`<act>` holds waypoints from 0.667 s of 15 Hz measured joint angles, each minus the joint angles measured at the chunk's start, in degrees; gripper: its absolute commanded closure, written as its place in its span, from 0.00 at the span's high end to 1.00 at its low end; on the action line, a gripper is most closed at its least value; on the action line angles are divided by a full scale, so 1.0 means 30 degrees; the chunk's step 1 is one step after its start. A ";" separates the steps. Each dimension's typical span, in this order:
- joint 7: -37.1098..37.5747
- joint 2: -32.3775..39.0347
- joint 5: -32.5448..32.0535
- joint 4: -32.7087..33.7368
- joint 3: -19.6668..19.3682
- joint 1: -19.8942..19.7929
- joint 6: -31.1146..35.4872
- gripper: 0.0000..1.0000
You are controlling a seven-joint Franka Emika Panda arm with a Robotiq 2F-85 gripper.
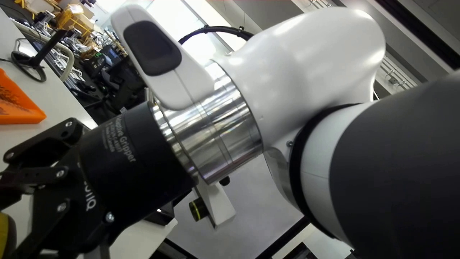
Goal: Move the measuring tape to the right
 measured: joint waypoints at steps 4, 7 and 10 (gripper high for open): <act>0.0000 0.0198 -0.0013 0.0207 0.0062 -0.0027 0.0000 0.31; 0.0000 0.0247 -0.0034 0.0267 0.0093 -0.0038 0.0000 0.31; 0.0286 0.0247 -0.0184 0.0281 0.0082 -0.0035 0.0071 0.31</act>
